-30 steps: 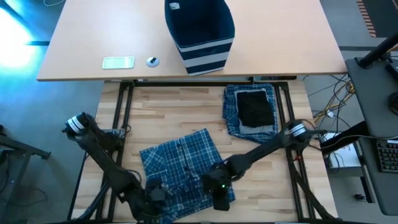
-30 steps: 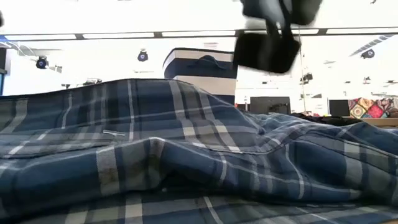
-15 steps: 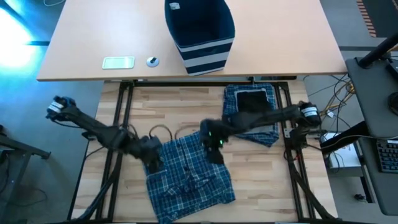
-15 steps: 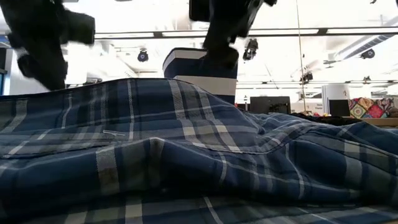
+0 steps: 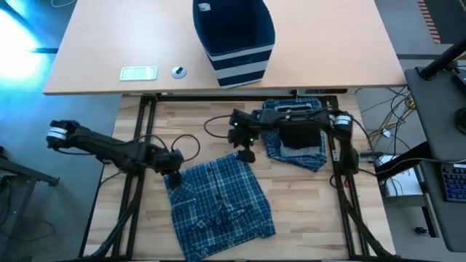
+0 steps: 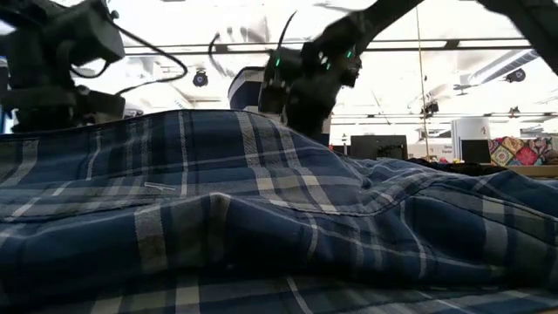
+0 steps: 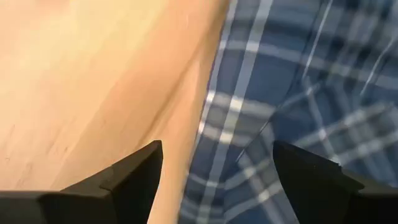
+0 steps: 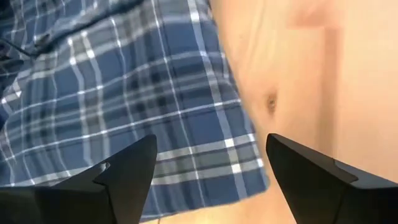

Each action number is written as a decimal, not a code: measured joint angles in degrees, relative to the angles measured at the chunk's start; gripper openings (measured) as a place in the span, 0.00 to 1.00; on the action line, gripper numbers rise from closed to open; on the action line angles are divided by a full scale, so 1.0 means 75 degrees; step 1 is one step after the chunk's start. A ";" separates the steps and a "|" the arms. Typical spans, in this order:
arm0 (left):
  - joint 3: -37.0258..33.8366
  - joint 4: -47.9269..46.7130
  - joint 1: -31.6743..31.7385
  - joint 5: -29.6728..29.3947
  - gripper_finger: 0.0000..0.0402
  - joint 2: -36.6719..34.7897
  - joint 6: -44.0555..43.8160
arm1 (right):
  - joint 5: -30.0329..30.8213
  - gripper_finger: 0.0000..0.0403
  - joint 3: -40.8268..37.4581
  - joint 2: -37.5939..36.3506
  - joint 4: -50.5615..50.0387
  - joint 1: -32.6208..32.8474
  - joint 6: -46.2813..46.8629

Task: Fold Laundry from Bin
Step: Fold the blue patterned long sleeve

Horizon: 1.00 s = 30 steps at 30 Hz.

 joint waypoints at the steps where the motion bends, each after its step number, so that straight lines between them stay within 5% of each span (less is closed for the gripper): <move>1: -0.0051 -0.0002 0.0087 0.0130 0.72 0.0021 0.0245 | -0.0203 0.75 0.0063 0.0188 0.0006 -0.0073 -0.0021; 7: -0.0532 0.0194 0.0509 0.0742 0.70 0.0119 0.1045 | -0.0593 0.75 0.1082 0.1456 -0.0200 -0.0265 -0.0610; 17: -0.0815 0.0521 0.0543 0.0859 0.60 0.0173 0.1172 | -0.0855 0.67 0.3720 0.3300 -0.3345 -0.0270 -0.1587; 24: -0.0848 0.0623 0.0554 0.0402 0.39 0.0424 0.1144 | -0.0767 0.51 0.3915 0.3476 -0.3347 -0.0243 -0.1289; 30: -0.0609 0.0427 0.0630 -0.0041 0.07 0.0554 0.0689 | -0.0388 0.29 0.4007 0.3476 -0.3372 -0.0240 -0.1211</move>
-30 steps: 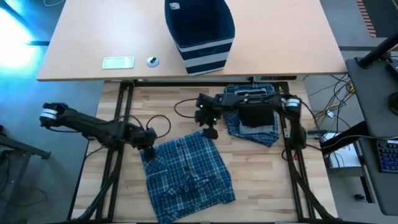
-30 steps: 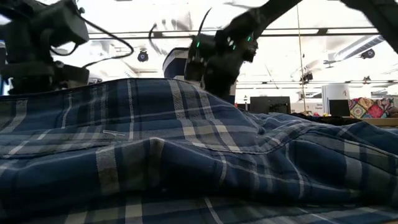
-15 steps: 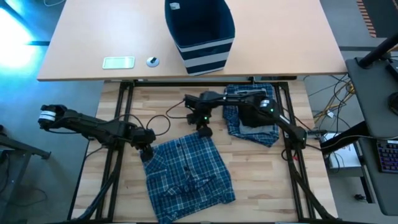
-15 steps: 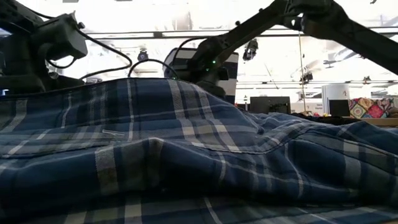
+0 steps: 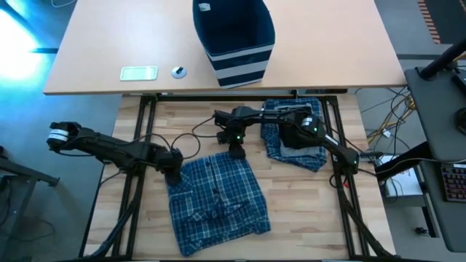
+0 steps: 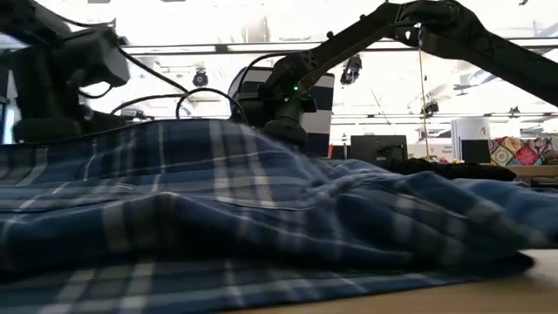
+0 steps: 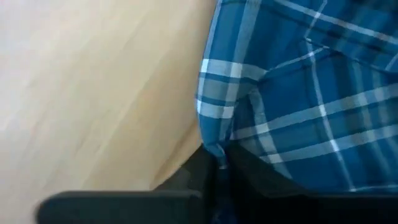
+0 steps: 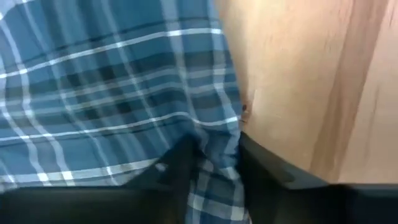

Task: Fold Laundry from Bin
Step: Fold the blue patterned long sleeve

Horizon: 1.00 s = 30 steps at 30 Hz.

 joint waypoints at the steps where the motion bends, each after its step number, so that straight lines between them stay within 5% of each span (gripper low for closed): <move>1: 0.0165 -0.0211 0.0083 -0.0044 0.04 0.0014 -0.0055 | 0.0025 0.23 0.0094 -0.0006 -0.0120 -0.0019 0.0002; 5: 0.1189 -0.1086 0.0715 -0.0488 0.04 0.0021 0.0122 | 0.0072 0.05 0.0572 -0.0152 -0.0847 -0.0232 -0.0145; 15: 0.3484 -0.2060 0.4308 -0.0969 0.00 0.1183 0.5005 | 0.3035 0.02 0.2510 -0.0552 -0.1221 -0.1420 -0.1100; 18: 0.4262 -0.3078 0.4849 -0.0958 0.00 0.1437 0.5722 | 0.3136 0.02 0.2372 -0.1205 -0.1523 -0.1596 -0.1264; 23: 0.4820 -0.3524 0.4476 -0.0224 0.00 0.0851 0.5732 | 0.2554 0.02 0.1752 -0.2089 -0.2241 -0.1368 -0.1109; 30: 0.4682 -0.3319 0.2243 0.0129 0.00 -0.0349 0.4780 | 0.2316 0.02 -0.0141 -0.3296 -0.2450 -0.0187 -0.0444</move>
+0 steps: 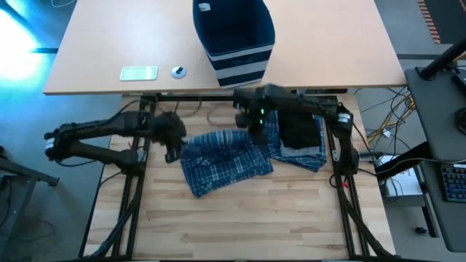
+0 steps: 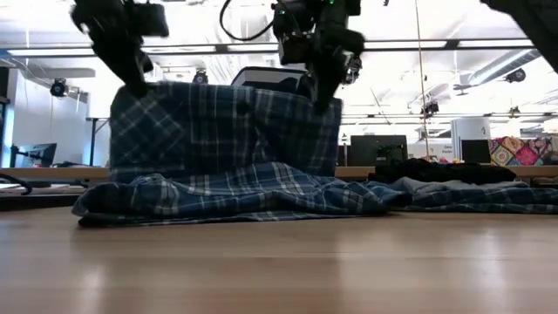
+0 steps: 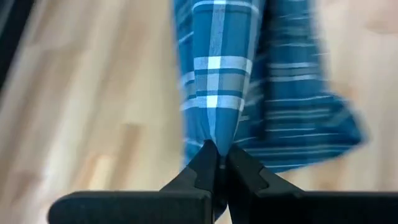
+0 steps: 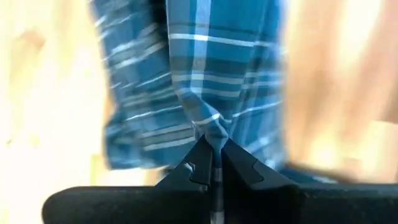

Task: Fold Laundry from Bin
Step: Fold the blue patterned long sleeve

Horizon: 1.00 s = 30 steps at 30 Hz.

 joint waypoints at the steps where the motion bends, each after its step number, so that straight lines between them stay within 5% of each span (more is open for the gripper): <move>1: -0.0024 0.0072 -0.0415 0.0003 0.00 -0.0041 -0.0253 | -0.0012 0.02 -0.0303 -0.0128 0.0016 0.0191 0.0064; 7: -0.0457 0.1007 -0.2616 -0.0238 0.00 0.0234 -0.1873 | -0.0010 0.02 -0.1754 -0.0694 0.0409 0.1085 0.0846; 13: -0.0724 0.2059 -0.3759 -0.0545 0.00 0.1236 -0.2927 | 0.0129 0.02 -0.2493 -0.0711 0.0762 0.1613 0.1398; 21: -0.0393 0.2476 -0.3971 -0.0586 0.00 0.2369 -0.2799 | 0.0739 0.02 -0.2148 -0.0714 0.0309 0.1879 0.1403; 30: 0.0512 0.1466 -0.3950 -0.0681 0.00 0.2178 -0.2557 | 0.1704 0.02 -0.0775 -0.0714 -0.0563 0.1862 0.1400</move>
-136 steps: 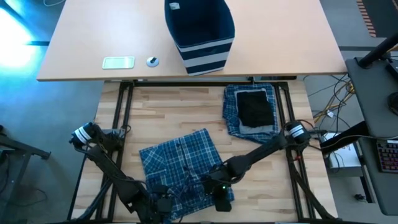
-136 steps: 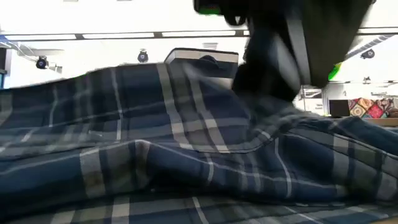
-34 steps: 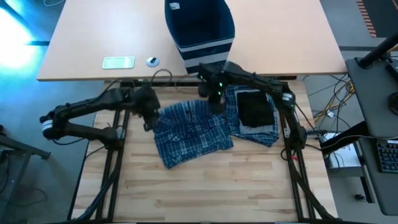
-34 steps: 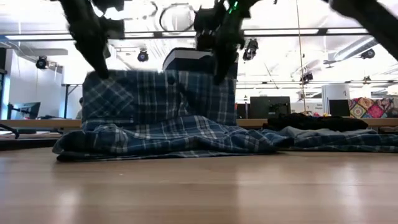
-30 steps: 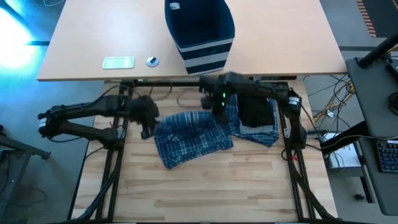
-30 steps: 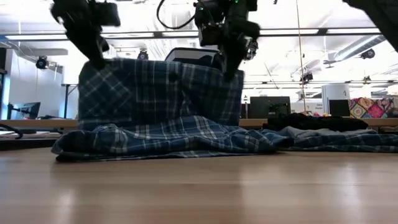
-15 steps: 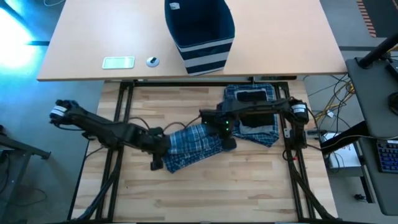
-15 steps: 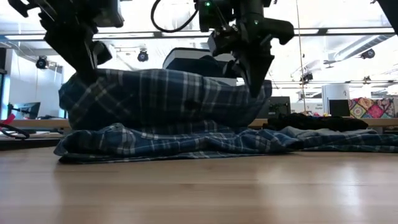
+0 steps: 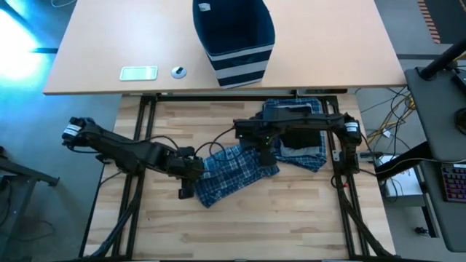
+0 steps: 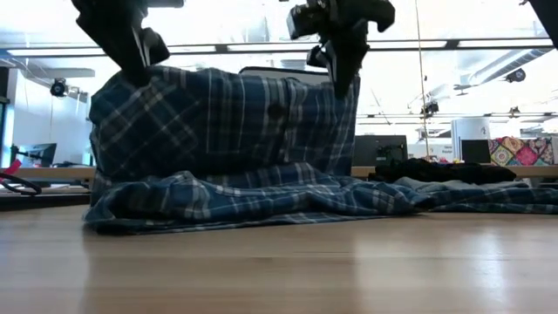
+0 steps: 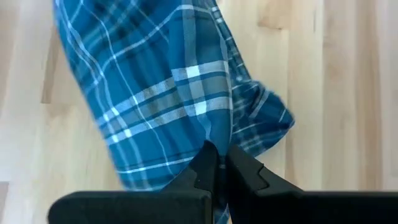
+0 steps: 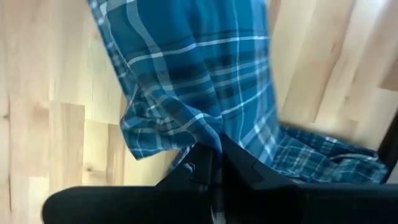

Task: Fold Laundry from Bin
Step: Fold the blue patterned long sleeve

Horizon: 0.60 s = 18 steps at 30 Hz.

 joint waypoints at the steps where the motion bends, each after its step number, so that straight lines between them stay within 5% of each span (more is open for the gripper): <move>1: 0.0059 -0.0073 0.0000 -0.0019 0.00 -0.0045 -0.0006 | 0.0000 0.02 0.0116 0.0000 -0.0036 -0.0003 0.0000; 12: 0.0169 -0.0099 -0.0032 -0.0177 0.00 -0.0142 -0.0240 | -0.0028 0.02 0.0345 -0.0017 -0.0774 0.0002 0.0406; 18: 0.0053 0.1405 -0.0630 0.0086 0.00 0.0423 -0.0283 | -0.0923 0.02 -0.0525 -0.0023 -0.0758 0.0151 0.0659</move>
